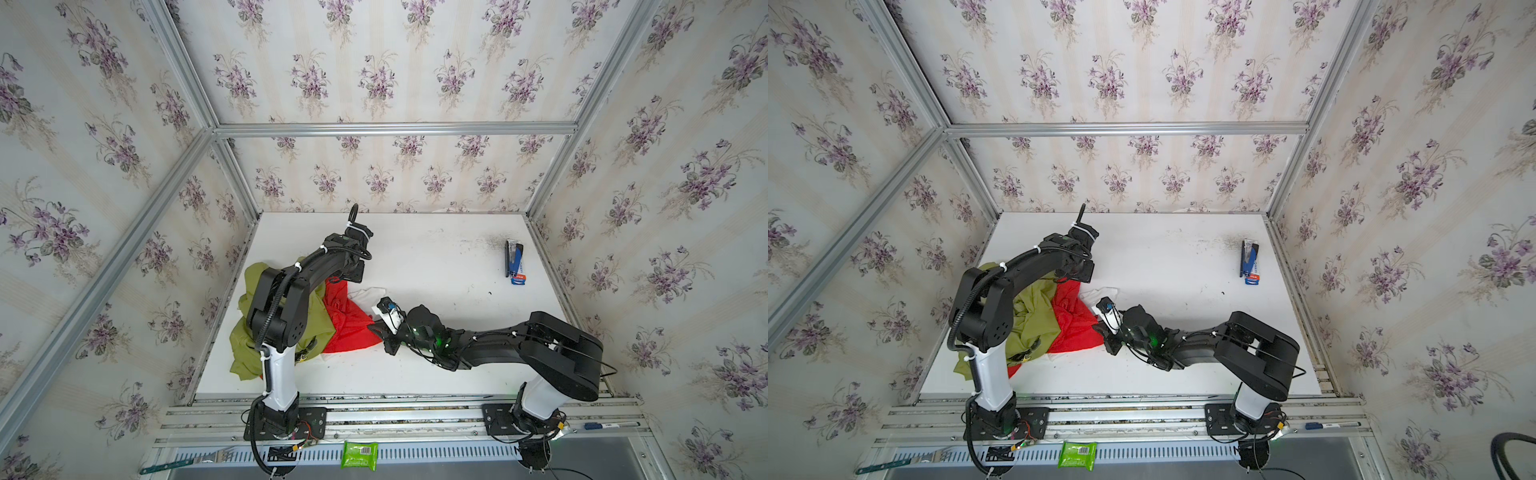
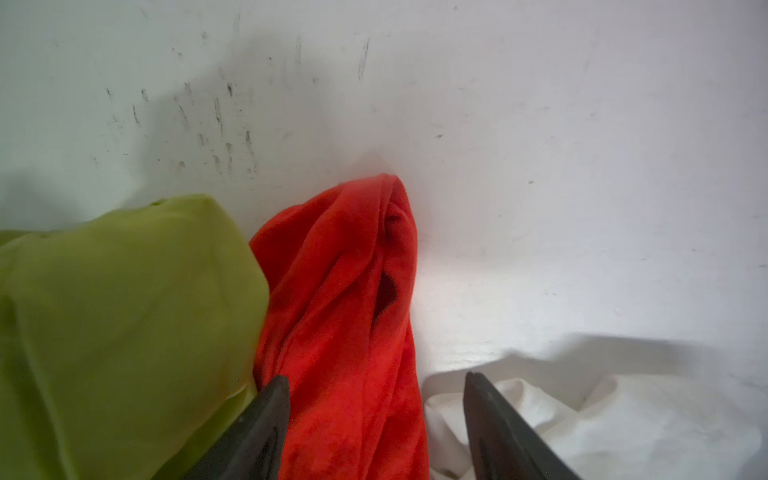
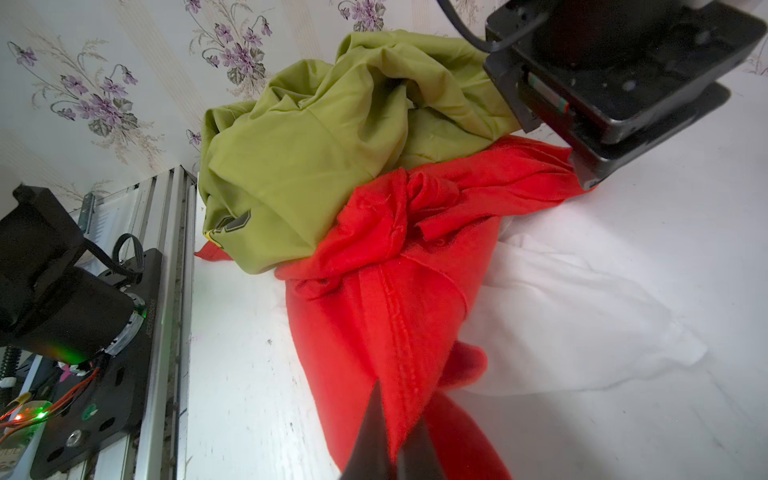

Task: Pick out a specific cloth from the pile
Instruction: 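Move the left gripper down onto the red cloth and pinch it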

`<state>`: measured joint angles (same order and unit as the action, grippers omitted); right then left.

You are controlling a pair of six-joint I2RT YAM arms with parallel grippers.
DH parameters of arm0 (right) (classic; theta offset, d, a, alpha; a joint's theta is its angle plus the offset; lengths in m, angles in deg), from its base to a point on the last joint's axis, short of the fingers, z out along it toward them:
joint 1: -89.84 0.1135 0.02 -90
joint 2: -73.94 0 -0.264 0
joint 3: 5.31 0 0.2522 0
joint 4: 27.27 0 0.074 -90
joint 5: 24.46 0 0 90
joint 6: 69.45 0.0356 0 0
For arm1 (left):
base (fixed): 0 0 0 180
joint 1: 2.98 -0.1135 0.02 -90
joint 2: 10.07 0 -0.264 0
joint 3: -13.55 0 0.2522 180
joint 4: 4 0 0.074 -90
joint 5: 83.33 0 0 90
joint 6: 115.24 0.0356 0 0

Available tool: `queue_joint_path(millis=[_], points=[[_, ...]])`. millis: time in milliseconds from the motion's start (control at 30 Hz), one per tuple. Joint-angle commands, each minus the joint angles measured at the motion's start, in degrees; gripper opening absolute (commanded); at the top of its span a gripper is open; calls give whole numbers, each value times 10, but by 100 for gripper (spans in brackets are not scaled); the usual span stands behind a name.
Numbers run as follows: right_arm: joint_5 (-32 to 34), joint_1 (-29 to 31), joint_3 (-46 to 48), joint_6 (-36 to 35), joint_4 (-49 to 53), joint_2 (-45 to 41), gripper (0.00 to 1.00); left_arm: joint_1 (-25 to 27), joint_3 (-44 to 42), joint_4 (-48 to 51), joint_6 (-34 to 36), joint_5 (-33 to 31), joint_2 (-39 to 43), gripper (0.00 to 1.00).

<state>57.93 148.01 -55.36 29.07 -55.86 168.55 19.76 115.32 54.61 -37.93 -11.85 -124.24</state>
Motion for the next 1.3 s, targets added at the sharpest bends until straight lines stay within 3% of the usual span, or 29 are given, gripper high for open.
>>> queue_joint_path(millis=[0, 333, 767, 1267], points=[[3, 1, 2, -2, -22, -6, 0, 1, 6, 15, -6, -10, -12, 67], [-2, 3, 1, -1, -24, -5, 0, -13, 6, 18, -12, -34, -39, 62], [3, 4, 7, -1, -27, -7, 0, -28, 11, 22, -14, -24, -37, 22], [4, 8, -8, -2, -20, -7, 0, -28, 29, 45, -8, -4, 15, 3]])
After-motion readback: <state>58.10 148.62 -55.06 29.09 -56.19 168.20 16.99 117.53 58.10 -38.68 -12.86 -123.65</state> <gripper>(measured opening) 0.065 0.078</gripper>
